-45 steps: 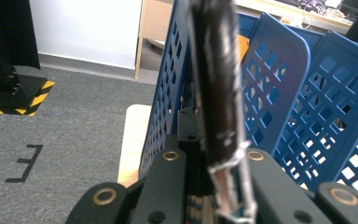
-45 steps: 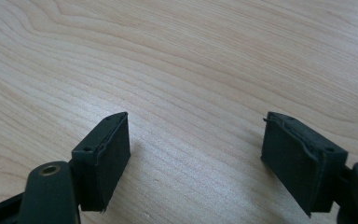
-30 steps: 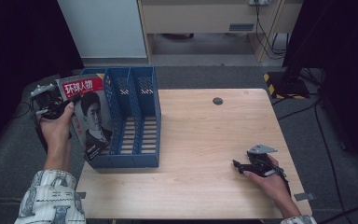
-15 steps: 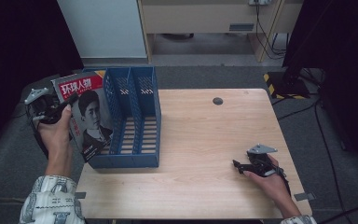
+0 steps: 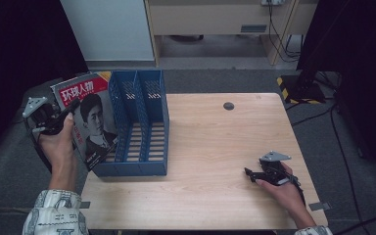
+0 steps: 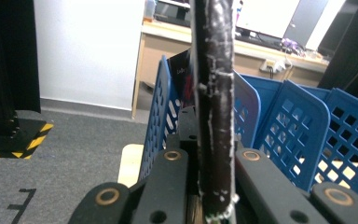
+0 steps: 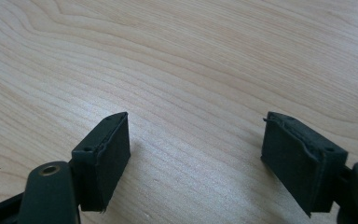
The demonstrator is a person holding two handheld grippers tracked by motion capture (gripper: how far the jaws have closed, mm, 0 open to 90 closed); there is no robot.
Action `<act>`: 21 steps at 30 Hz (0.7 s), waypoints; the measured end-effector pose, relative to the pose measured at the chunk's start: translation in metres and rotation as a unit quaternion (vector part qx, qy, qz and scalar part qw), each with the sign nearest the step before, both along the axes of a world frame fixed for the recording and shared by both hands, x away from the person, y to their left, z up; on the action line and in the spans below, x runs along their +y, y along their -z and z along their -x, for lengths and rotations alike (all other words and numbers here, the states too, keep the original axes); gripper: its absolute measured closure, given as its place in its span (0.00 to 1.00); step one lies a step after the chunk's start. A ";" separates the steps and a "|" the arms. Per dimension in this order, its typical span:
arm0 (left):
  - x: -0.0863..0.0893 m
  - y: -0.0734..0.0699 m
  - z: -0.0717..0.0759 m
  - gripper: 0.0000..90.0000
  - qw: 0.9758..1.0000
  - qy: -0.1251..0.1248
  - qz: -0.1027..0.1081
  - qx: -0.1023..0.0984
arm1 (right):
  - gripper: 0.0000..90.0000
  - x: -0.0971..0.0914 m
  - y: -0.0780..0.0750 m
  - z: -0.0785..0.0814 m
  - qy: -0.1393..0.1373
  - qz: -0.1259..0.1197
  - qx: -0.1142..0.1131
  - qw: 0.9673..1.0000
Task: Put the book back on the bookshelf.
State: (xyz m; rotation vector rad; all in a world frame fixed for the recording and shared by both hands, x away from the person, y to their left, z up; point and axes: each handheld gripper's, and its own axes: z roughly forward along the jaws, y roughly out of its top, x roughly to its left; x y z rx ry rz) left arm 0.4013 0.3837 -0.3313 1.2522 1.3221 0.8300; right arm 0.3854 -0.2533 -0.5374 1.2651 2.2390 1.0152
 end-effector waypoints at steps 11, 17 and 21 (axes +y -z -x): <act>-0.001 -0.003 0.002 0.96 0.998 -0.007 -0.001 -0.055 | 0.26 0.000 0.000 0.000 0.000 0.002 -0.002 1.000; -0.003 0.005 0.002 0.96 0.997 -0.010 0.007 -0.076 | 0.26 0.000 0.000 0.000 0.000 0.000 0.000 1.000; -0.004 0.009 0.001 0.96 0.996 -0.007 0.007 -0.092 | 0.26 0.000 0.000 0.000 -0.001 0.001 -0.001 1.000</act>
